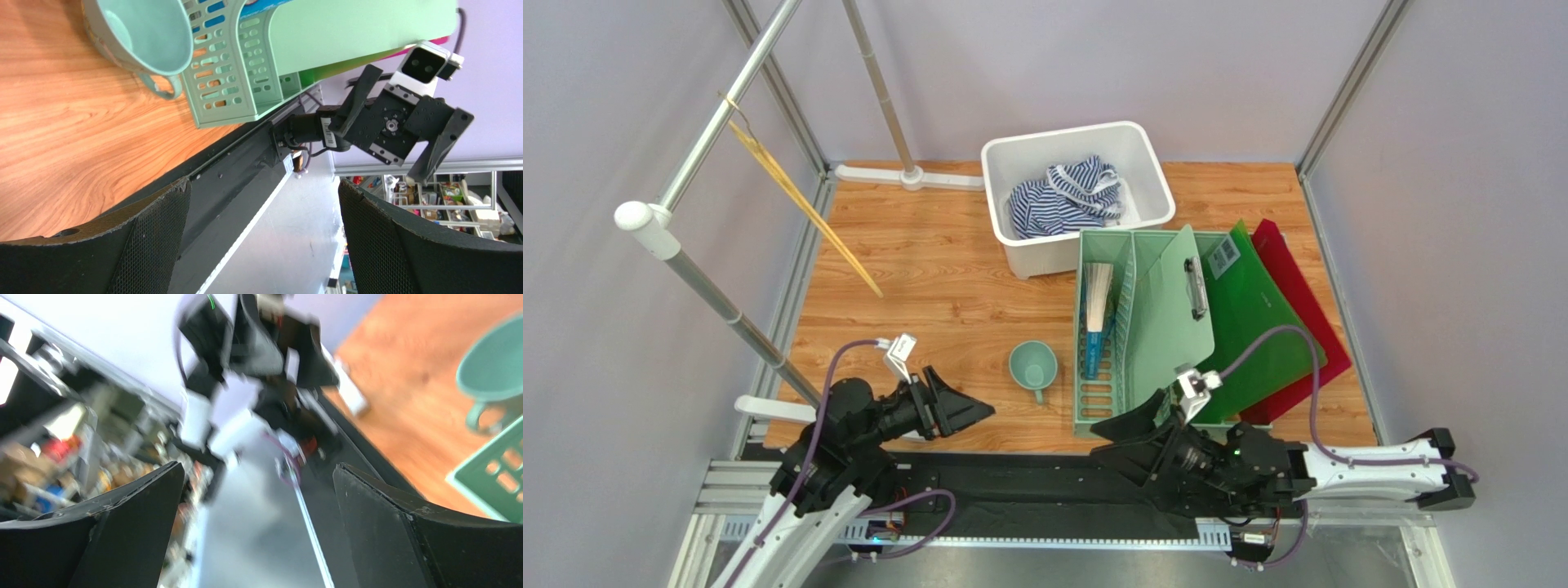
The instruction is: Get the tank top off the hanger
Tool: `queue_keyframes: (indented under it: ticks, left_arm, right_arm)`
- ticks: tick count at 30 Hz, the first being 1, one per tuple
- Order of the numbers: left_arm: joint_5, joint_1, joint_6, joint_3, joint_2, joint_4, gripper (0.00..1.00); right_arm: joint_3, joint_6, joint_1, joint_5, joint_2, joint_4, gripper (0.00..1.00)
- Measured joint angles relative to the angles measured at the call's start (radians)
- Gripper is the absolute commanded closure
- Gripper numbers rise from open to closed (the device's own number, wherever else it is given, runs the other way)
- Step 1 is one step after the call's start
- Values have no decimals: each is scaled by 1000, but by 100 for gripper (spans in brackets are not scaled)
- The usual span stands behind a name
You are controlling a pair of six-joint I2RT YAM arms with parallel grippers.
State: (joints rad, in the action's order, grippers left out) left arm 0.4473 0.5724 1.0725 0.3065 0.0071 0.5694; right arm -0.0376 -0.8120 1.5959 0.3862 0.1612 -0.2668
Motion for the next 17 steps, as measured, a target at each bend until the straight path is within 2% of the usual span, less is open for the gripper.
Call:
queue_keyframes:
  ticks: [2,9,17]
  left_arm:
    - [-2,0,6,-3,0,-28,6]
    - [-7,0,74,-143,0,-179,6]
    - [-8,0,87,-187,0,-255,6]
  right_arm:
    - [-10,-6,0,85,-146,112,0]
    - [-8,-50,5,262,-37,312,0]
    - [-8,-121,6,358,-146,415,0]
